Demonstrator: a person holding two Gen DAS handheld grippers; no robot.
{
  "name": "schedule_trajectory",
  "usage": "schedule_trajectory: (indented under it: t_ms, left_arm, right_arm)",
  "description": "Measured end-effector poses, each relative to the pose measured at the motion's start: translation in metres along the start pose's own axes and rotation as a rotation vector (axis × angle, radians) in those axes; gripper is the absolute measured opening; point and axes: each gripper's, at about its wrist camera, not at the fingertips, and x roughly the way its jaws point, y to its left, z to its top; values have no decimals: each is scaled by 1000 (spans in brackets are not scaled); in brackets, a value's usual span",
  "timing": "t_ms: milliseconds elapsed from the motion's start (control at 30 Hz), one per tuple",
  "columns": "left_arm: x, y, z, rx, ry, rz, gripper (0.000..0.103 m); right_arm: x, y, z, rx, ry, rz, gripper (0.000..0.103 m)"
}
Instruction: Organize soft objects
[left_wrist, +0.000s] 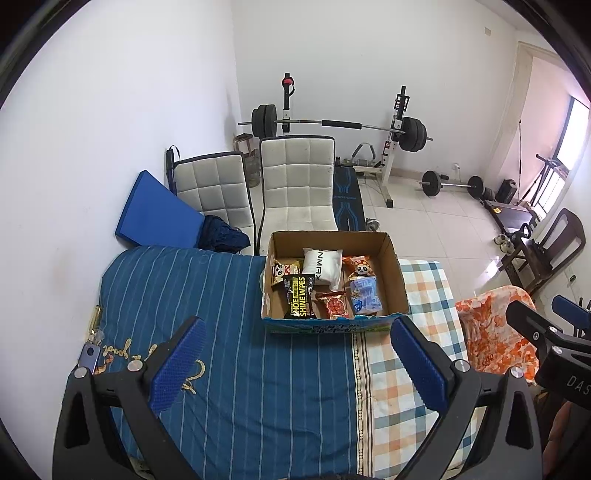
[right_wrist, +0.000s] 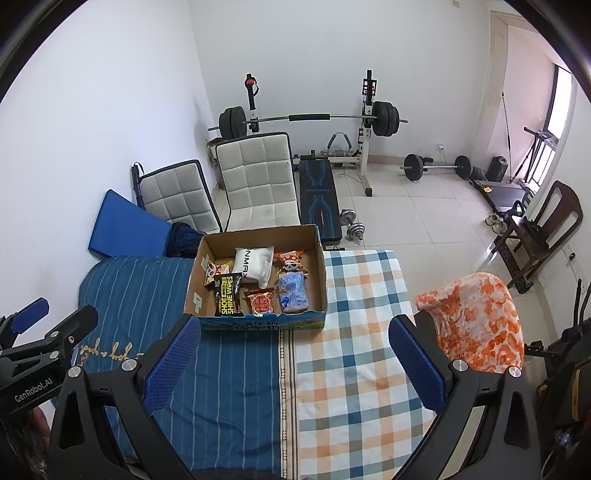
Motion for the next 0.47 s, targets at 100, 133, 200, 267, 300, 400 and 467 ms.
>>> schedule_trajectory:
  t_ms: [100, 133, 200, 267, 300, 400, 467]
  left_arm:
    - [-1, 0, 1, -2, -1, 3, 103]
    - [-1, 1, 0, -2, -2, 3, 103]
    - [-1, 1, 0, 0, -2, 2, 103]
    - [-1, 0, 1, 0, -3, 3, 103]
    - [-1, 0, 1, 1, -6, 2, 103]
    - [-2, 0, 2, -3, -15, 2, 103]
    - [-3, 1, 3, -5, -24, 4, 103]
  right_arm:
    - [-1, 0, 1, 1, 0, 2, 103]
    - [0, 0, 0, 2, -1, 1, 103]
    - [0, 1, 1, 1, 1, 3, 103]
    - [0, 1, 0, -3, 1, 0, 103]
    - [0, 1, 0, 0, 1, 2, 103]
    - [0, 1, 1, -1, 1, -2, 103]
    - [0, 2, 1, -2, 1, -1, 103]
